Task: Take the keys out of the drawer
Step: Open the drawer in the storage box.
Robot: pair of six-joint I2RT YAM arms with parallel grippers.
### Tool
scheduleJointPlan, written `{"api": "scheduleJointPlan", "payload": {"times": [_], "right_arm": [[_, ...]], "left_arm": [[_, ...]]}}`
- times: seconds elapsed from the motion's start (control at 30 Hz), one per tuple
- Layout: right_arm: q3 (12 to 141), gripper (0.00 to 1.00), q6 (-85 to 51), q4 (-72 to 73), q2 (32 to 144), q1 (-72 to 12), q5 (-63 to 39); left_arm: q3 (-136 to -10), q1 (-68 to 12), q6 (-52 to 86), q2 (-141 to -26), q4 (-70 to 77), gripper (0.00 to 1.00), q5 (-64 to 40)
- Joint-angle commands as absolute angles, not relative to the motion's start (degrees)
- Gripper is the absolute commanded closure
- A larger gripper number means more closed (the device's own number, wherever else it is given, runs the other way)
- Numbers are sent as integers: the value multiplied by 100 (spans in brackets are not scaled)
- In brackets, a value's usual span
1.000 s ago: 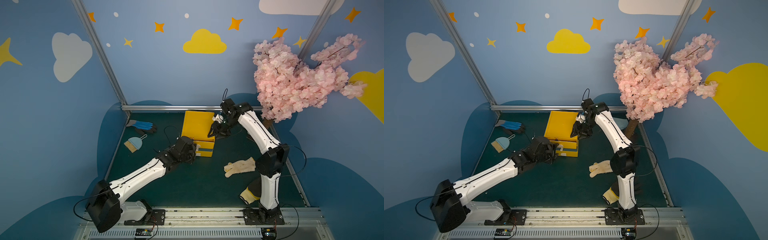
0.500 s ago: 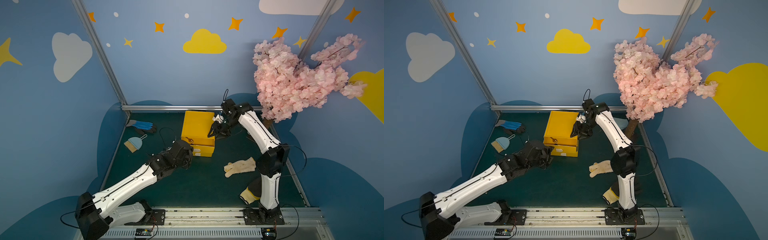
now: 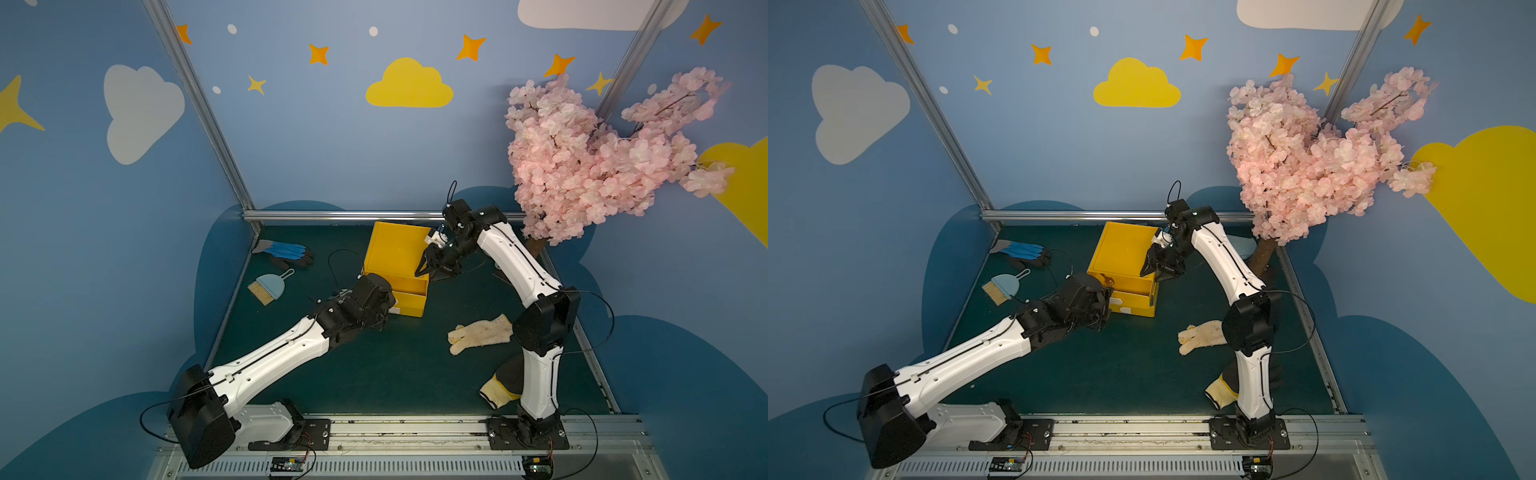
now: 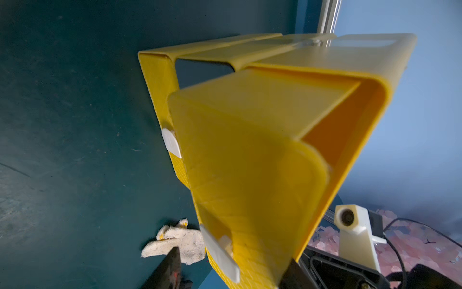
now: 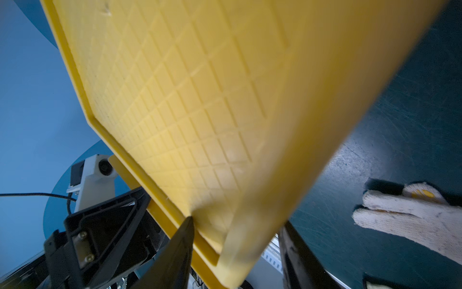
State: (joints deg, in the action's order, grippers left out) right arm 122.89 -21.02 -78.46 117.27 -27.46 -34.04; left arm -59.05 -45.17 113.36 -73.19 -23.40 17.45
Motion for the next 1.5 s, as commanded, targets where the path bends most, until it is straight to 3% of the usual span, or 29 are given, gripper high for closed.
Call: {"api": "scheduleJointPlan", "payload": {"times": [0.0, 0.7, 1.3, 1.47], "right_arm": [[12216, 48, -2100, -8046, 11557, -2753, -3460], [12918, 48, -1863, -8490, 11993, -2417, -3346], [13201, 49, -1809, -8735, 11420, -2565, -2698], [13297, 49, -1807, -8687, 11018, -2745, -2695]], "left_arm": [[-5820, -4448, 11360, -7289, -2467, 40, 1625], [-4947, -4560, 11575, -5957, -3198, 40, 1453], [-4963, -4680, 11500, -5391, -3321, 38, 1688], [-5128, -4519, 10582, -4770, -3217, 34, 1937]]}}
